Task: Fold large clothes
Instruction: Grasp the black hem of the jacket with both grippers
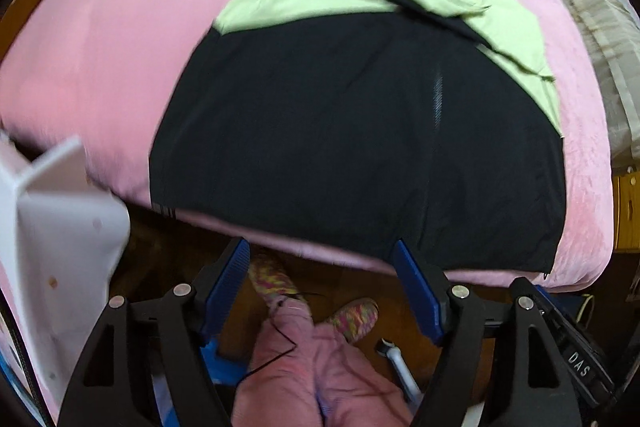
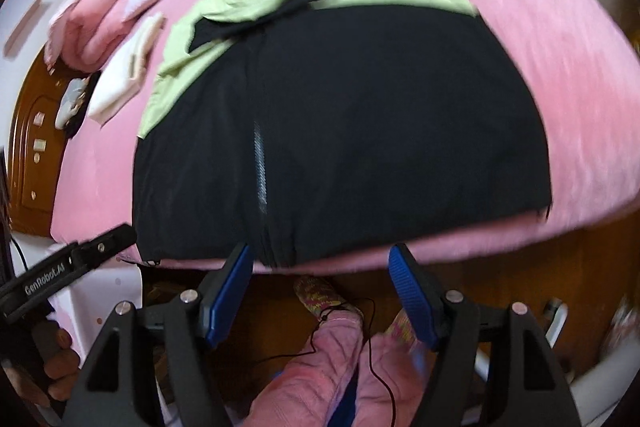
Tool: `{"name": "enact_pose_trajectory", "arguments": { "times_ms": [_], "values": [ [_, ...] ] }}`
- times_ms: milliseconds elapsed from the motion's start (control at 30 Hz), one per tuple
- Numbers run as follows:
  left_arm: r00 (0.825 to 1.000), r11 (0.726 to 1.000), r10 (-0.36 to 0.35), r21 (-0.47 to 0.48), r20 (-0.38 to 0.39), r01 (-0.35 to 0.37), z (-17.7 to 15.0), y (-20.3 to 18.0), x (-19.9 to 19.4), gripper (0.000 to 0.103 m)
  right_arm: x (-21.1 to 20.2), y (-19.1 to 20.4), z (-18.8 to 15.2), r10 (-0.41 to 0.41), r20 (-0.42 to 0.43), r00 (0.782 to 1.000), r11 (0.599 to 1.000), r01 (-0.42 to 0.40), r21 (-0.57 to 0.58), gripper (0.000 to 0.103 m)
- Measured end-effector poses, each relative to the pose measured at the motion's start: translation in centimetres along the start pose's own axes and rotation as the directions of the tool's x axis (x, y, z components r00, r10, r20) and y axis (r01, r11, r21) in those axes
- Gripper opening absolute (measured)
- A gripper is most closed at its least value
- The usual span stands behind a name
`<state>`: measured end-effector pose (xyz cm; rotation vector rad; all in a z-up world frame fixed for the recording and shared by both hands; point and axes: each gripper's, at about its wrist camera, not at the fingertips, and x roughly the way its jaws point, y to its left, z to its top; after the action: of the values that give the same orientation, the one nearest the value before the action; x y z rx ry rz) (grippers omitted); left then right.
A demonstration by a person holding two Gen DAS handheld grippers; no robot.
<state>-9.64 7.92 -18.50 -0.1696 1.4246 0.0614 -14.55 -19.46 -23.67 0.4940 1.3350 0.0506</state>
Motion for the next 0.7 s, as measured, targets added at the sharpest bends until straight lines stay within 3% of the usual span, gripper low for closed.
{"name": "enact_pose_trajectory", "arguments": {
  "times_ms": [167, 267, 367, 467, 700],
  "values": [
    [0.998, 0.996, 0.01, -0.091, -0.062, -0.015, -1.4, 2.2, 3.9, 0.073, 2.0, -3.5, -1.3, 0.042, -0.011, 0.999, 0.986, -0.039, 0.16, 0.071],
    [0.998, 0.988, -0.001, -0.157, -0.056, -0.008, -1.7, 3.7, 5.7, 0.073, 2.8, -5.8, -1.8, 0.075, 0.028, 0.997, 0.96, -0.08, 0.27, 0.071],
    [1.0, 0.974, -0.016, -0.225, -0.012, 0.013, -1.8, 5.2, 7.2, 0.078, 3.3, -8.7, -2.4, 0.092, 0.119, 0.989, 0.899, -0.134, 0.418, 0.071],
    [1.0, 0.952, -0.01, -0.306, 0.017, 0.014, -2.0, 6.9, 8.3, 0.079, 3.2, -11.3, -3.2, 0.046, 0.202, 0.978, 0.831, -0.15, 0.536, 0.071],
    [0.999, 0.91, -0.046, -0.412, 0.017, 0.049, -2.9, 10.4, 10.0, 0.079, 2.9, -16.3, -4.8, -0.052, 0.269, 0.962, 0.668, -0.167, 0.725, 0.071]
  ]
}}
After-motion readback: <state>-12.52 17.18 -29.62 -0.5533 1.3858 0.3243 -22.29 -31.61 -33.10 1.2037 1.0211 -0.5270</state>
